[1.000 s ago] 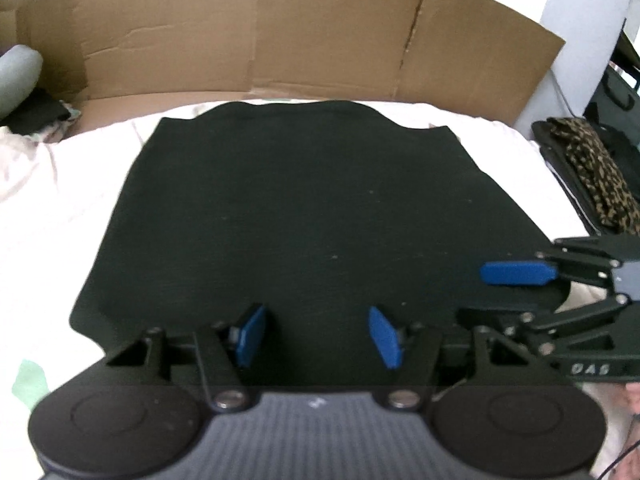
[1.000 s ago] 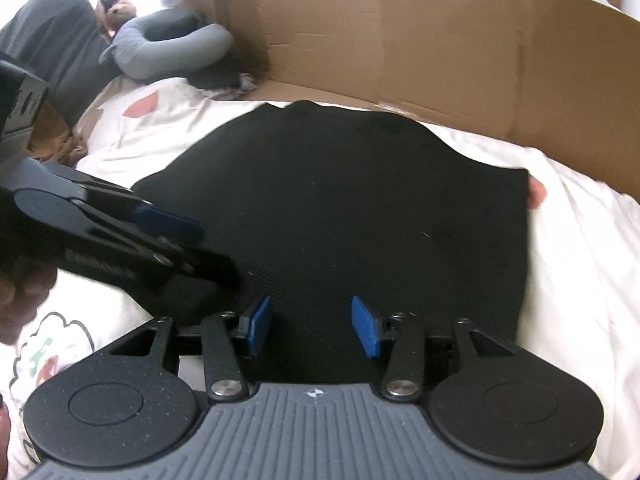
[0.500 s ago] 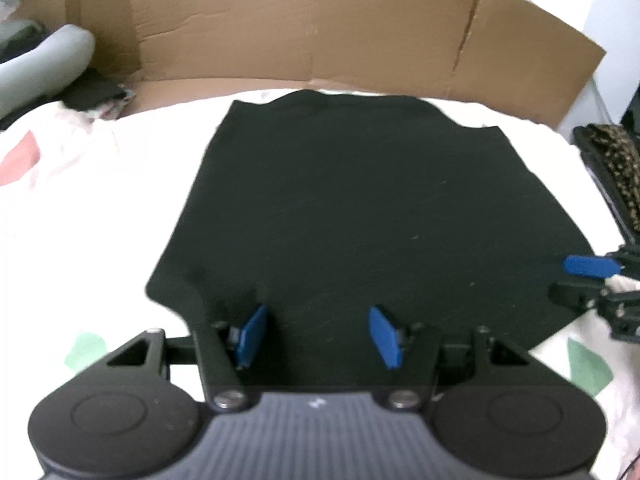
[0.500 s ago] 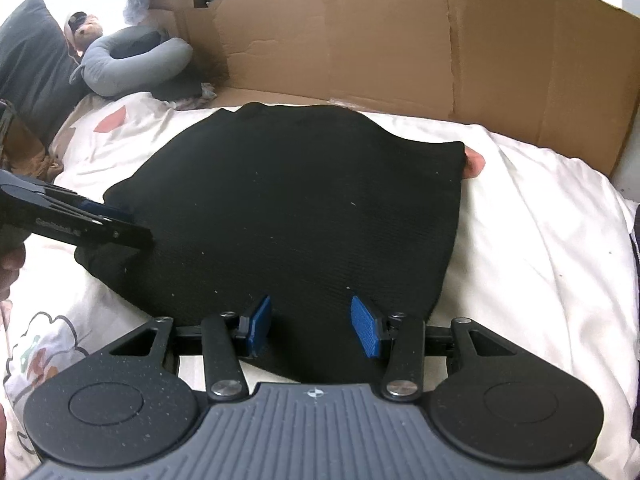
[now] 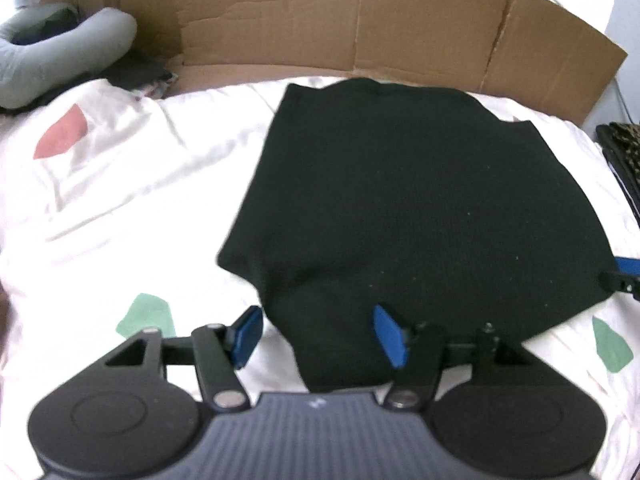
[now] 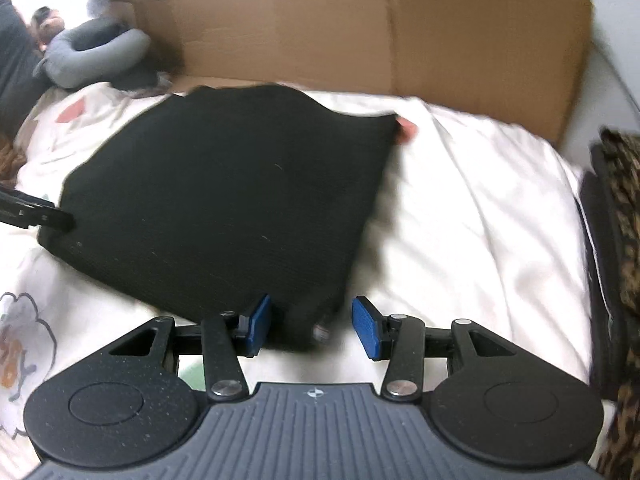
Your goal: Fold clothes
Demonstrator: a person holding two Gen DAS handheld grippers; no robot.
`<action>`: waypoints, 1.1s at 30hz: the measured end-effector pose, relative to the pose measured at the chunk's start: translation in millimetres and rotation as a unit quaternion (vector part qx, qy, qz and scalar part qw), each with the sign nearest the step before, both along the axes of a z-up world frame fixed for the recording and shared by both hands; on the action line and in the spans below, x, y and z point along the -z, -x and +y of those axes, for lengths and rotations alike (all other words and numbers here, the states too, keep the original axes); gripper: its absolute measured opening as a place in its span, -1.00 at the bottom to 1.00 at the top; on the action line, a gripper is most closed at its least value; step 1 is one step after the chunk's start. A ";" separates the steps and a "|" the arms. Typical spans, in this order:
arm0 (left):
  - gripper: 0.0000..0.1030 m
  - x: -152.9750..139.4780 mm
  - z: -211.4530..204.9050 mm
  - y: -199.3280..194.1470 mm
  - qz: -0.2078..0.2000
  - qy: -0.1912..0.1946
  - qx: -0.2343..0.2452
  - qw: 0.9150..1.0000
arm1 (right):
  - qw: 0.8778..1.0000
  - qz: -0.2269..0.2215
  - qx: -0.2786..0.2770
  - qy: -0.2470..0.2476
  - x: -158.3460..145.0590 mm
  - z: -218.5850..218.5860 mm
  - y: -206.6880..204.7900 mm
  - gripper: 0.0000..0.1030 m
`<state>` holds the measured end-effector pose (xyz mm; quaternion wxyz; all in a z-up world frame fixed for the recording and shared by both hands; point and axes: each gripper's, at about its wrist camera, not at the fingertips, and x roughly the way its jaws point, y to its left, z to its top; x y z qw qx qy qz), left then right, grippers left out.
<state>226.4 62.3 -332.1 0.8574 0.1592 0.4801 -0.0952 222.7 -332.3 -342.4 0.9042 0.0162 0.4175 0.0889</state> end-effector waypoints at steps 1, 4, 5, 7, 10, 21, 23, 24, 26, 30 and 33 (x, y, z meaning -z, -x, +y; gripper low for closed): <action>0.18 -3.5 2.5 0.4 -0.002 0.003 -0.006 1.000 | 1.000 0.002 0.008 -0.006 0.1 -5.2 1.8 0.01; 0.17 -13.9 10.1 1.9 -0.007 0.010 -0.025 1.000 | 1.000 0.003 0.019 -0.014 -5.1 -11.1 6.1 0.00; 0.17 -16.3 12.2 3.6 -0.007 0.015 -0.031 0.999 | 0.999 0.006 0.026 -0.024 -7.3 -13.8 7.0 0.00; 0.17 -20.7 15.6 6.5 -0.006 0.025 -0.040 0.999 | 0.997 0.013 0.049 -0.052 -10.6 -22.4 8.7 0.00; 0.17 -22.1 16.8 9.9 0.001 0.042 -0.045 0.998 | 0.989 0.029 0.086 -0.114 -11.6 -37.6 12.4 0.00; 0.15 -5.7 16.4 15.2 0.023 0.045 -0.032 0.998 | 0.934 0.096 0.127 -0.320 18.2 -49.0 9.6 -0.01; 0.15 -5.4 16.0 14.7 0.025 0.046 -0.028 0.998 | 0.923 0.103 0.135 -0.344 26.3 -51.0 6.5 -0.01; 0.15 -4.8 15.7 14.6 0.027 0.047 -0.025 0.998 | 0.917 0.107 0.141 -0.356 29.9 -52.7 5.4 -0.01; 0.15 -3.3 15.3 14.1 0.030 0.048 -0.021 0.998 | 0.903 0.114 0.156 -0.384 37.3 -56.2 3.8 -0.02; 0.08 -3.5 13.7 20.4 0.033 0.039 -0.002 0.999 | 0.877 0.120 0.181 -0.429 47.7 -61.2 4.4 -0.02; 0.04 -4.2 13.5 26.2 0.035 0.028 0.013 0.999 | 0.861 0.127 0.198 -0.451 53.8 -64.5 3.7 -0.44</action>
